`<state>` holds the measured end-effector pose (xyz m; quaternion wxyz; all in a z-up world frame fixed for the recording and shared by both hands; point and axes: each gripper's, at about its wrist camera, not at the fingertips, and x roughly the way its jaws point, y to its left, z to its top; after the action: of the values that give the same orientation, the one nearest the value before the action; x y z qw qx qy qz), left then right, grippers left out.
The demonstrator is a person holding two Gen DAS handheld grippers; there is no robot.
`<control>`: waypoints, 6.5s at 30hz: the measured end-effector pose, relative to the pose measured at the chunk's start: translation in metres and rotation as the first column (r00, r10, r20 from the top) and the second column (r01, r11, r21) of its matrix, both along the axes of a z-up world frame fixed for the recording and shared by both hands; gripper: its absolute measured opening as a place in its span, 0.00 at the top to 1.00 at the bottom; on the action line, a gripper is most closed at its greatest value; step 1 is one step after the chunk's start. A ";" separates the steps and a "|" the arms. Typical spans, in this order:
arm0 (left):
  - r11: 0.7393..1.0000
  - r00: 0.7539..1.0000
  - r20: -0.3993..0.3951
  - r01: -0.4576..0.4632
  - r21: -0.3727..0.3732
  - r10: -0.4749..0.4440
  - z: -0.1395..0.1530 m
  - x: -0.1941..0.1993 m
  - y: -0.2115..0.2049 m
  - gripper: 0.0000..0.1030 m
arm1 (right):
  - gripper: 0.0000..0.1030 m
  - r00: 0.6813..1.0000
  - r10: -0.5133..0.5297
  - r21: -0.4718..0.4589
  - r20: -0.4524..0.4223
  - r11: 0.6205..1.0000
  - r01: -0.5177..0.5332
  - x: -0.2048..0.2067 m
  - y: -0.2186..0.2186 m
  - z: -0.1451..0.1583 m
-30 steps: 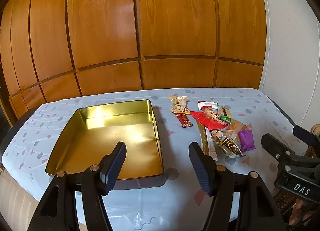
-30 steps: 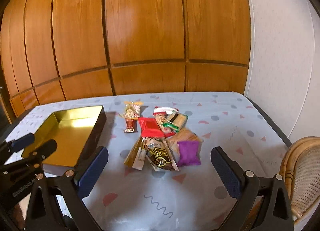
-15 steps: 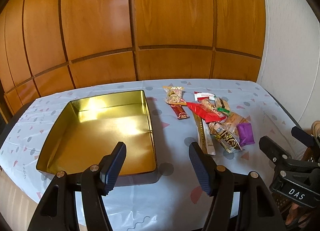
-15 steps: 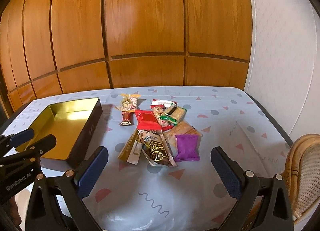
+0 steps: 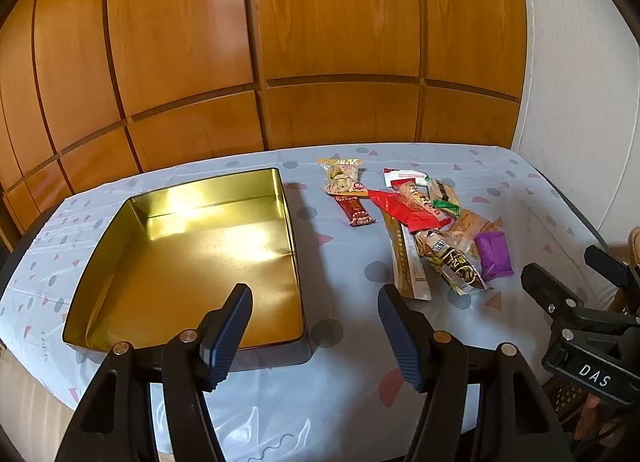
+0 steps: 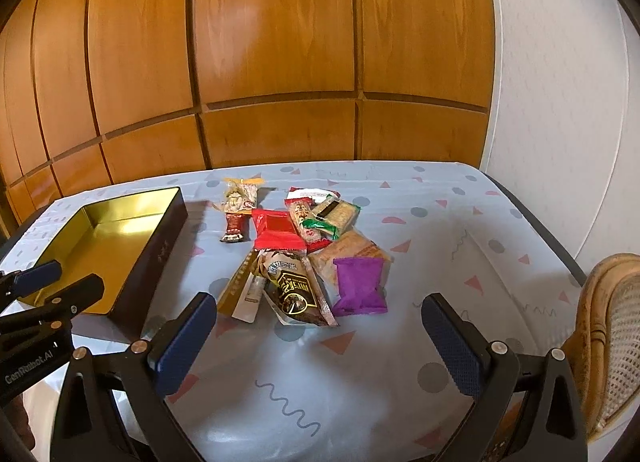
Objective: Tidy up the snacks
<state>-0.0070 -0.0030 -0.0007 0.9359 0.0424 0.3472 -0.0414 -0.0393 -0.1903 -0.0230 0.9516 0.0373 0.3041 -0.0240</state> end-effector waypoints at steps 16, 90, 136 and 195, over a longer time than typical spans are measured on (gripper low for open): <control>1.000 1.000 0.003 0.016 -0.017 -0.016 0.006 -0.001 0.000 0.36 | 0.00 1.000 0.004 -0.014 0.001 1.000 -0.004 0.001 0.003 0.002; 0.995 0.945 -0.313 0.095 -0.026 -0.098 -0.051 0.315 -0.065 0.60 | 0.00 0.935 0.263 0.260 -0.237 0.945 -0.200 0.213 -0.117 -0.003; 0.943 0.939 -0.342 -0.130 -0.307 0.018 -0.039 0.231 0.113 0.46 | 0.74 0.719 0.475 0.154 -0.508 0.871 -0.466 0.285 0.088 -0.077; 0.927 0.939 -0.132 -0.338 -0.163 0.319 -0.017 0.035 0.161 0.46 | 0.69 0.854 0.454 0.291 -0.255 0.878 -0.380 0.182 0.184 -0.007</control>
<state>0.0283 0.1575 -0.0175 0.9103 -0.1050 0.3918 0.0821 0.1423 -0.0061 -0.0297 0.8619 0.0756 0.4535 0.2140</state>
